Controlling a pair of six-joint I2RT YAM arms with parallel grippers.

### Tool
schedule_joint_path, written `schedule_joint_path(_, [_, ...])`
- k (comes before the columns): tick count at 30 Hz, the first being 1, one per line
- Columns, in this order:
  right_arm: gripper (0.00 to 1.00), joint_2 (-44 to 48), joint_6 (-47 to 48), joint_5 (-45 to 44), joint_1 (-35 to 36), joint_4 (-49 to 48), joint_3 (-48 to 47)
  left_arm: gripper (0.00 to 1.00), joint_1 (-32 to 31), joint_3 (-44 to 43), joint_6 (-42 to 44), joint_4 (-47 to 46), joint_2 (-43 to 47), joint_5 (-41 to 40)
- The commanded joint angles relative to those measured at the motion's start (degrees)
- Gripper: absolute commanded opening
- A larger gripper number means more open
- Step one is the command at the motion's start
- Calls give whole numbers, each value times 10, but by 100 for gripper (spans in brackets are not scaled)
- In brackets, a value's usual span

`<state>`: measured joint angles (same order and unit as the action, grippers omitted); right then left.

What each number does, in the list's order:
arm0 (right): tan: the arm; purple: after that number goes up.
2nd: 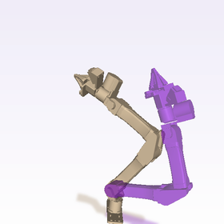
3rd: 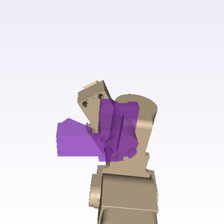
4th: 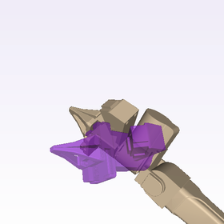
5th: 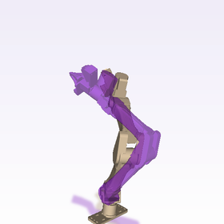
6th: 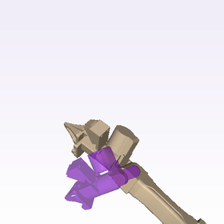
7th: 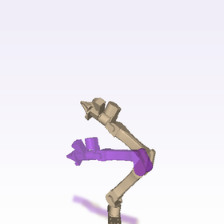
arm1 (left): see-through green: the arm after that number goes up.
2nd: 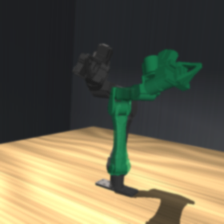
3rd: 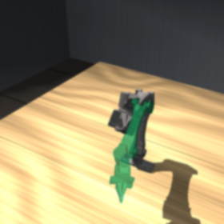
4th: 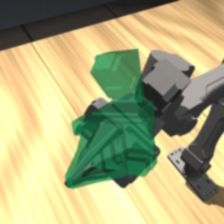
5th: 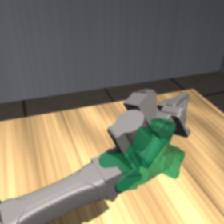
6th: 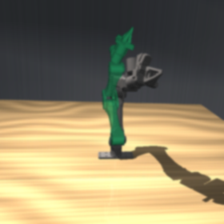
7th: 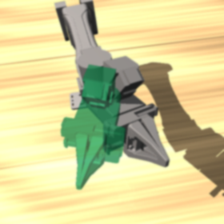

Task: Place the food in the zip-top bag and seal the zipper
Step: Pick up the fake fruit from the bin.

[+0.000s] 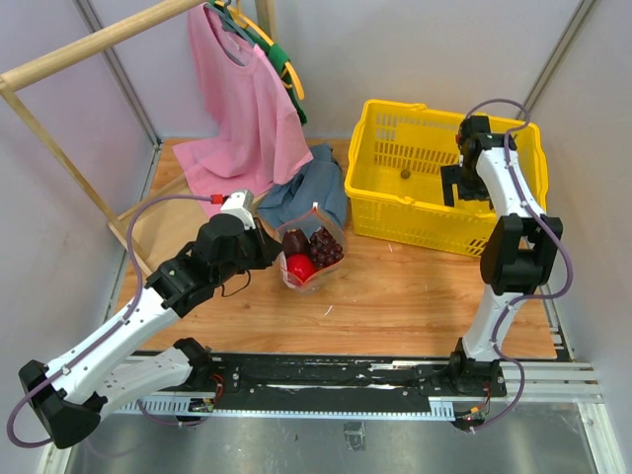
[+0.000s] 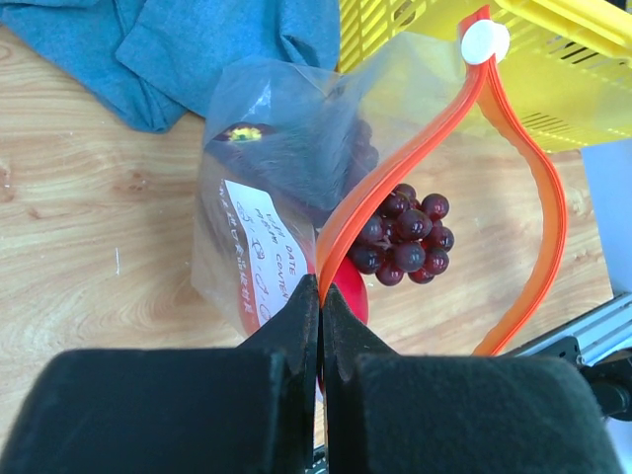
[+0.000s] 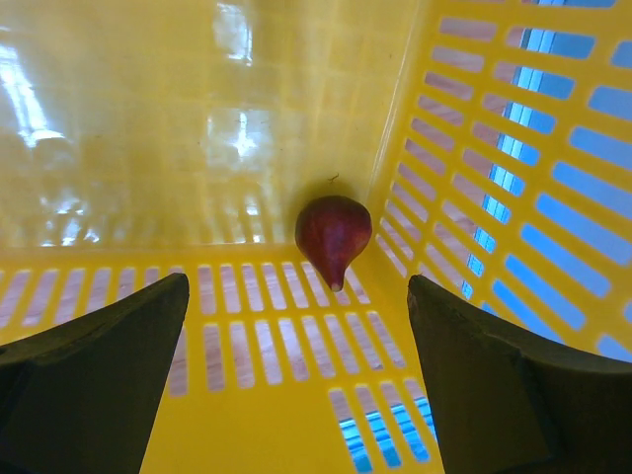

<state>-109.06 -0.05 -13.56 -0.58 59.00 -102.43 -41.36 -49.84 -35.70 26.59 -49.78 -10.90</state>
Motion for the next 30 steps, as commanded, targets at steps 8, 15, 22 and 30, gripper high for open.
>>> schedule_joint_path(8, [94, -100, -9, 11, -51, 13, 35, 0, 3, 1, 21, -28, -2, 5])
schedule_joint_path(15, [93, -122, -11, 30, -64, 9, 66, 0, 3, -4, 20, -30, -14, 8])
schedule_joint_path(22, [83, -119, -11, 105, -67, 15, 99, 0, 2, -6, 21, -30, -18, 4])
schedule_joint_path(30, [76, -124, -15, 114, -67, -17, 118, 0, 2, -13, 14, -25, -34, 2])
